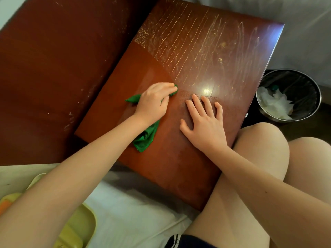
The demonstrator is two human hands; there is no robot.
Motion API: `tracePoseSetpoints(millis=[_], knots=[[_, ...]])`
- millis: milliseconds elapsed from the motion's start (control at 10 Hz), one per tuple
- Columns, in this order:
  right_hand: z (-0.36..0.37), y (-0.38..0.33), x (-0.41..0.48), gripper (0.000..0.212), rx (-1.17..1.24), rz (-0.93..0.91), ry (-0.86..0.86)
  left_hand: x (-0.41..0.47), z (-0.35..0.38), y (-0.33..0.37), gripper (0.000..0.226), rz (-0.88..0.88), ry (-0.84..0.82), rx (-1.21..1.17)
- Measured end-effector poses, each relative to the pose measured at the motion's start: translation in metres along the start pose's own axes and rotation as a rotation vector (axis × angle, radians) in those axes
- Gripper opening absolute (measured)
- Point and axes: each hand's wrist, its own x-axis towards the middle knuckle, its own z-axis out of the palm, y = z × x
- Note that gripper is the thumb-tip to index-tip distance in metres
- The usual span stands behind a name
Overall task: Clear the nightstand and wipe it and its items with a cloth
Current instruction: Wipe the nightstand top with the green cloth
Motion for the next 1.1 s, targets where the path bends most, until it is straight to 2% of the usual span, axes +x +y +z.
tracePoseSetpoints(millis=[300,400,500,900,1100], knots=[[0.0,0.001,0.001,0.061,-0.004,0.0,-0.006,-0.018,-0.007,-0.006,0.033,0.232,-0.186,-0.14],[0.0,0.0,0.001,0.059,0.001,0.002,0.003,0.0,-0.01,-0.023,0.034,0.132,-0.118,-0.092],[0.0,0.001,0.001,0.059,0.007,0.0,-0.001,0.024,-0.017,-0.043,0.034,-0.063,-0.065,-0.02],[-0.001,0.0,0.001,0.059,0.017,0.004,-0.011,0.075,-0.016,-0.071,0.034,-0.414,0.159,0.063],[-0.001,0.0,0.001,0.061,0.014,0.006,-0.019,0.074,-0.016,-0.068,0.036,-0.386,0.102,0.108]])
